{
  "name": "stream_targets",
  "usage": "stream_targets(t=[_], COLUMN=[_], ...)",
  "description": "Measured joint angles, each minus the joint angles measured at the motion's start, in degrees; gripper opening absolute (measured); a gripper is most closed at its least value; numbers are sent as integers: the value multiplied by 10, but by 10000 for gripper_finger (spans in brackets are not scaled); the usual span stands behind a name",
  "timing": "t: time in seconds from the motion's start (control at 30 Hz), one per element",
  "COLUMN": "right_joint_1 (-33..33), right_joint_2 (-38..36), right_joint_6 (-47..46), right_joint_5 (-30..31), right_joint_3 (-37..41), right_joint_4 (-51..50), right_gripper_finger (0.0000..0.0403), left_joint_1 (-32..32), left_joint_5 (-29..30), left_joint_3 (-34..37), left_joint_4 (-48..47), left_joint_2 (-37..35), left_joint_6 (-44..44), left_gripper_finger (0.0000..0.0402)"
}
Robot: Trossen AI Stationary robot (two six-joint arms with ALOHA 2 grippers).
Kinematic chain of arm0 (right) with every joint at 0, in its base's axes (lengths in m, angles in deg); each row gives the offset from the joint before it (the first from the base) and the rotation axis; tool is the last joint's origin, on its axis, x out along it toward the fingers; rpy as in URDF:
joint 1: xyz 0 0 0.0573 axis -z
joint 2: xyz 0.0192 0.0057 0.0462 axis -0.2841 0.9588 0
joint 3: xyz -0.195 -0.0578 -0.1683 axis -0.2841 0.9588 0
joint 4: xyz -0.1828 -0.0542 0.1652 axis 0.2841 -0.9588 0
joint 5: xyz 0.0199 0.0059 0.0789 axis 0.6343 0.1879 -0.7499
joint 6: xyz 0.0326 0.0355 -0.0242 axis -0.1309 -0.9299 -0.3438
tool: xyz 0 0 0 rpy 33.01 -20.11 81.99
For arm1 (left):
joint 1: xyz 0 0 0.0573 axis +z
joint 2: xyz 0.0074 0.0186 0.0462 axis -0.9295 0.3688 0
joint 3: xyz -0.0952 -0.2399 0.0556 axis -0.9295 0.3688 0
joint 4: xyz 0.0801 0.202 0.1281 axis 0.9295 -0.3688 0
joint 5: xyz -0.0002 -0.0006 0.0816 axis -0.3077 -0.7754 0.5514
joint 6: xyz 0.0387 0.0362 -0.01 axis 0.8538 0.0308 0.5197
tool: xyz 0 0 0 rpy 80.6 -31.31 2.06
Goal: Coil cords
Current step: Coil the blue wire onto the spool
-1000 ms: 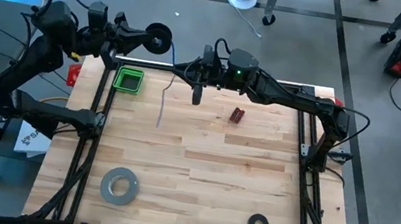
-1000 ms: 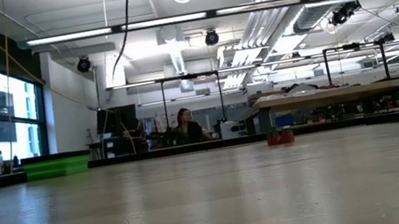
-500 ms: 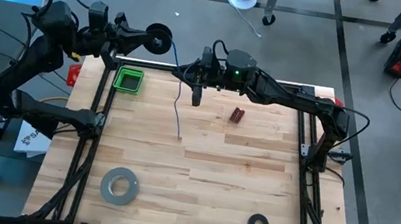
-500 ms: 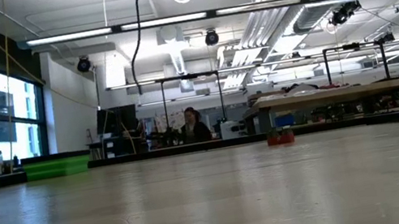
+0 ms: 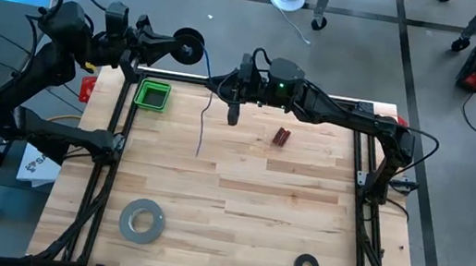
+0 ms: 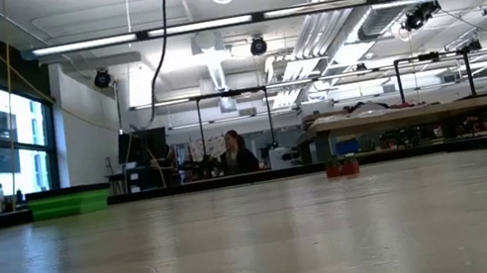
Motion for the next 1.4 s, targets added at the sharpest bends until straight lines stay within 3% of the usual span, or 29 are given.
stream_targets(t=[1.4], right_joint_1=[7], right_joint_2=[-18], right_joint_6=[38], right_joint_5=[27], right_joint_3=[0], right_joint_4=[-50], right_gripper_finger=[64], left_joint_1=[0], left_joint_5=[31], left_joint_3=[0], left_joint_4=[-5], left_joint_2=[0], left_joint_6=[0], left_gripper_finger=[1])
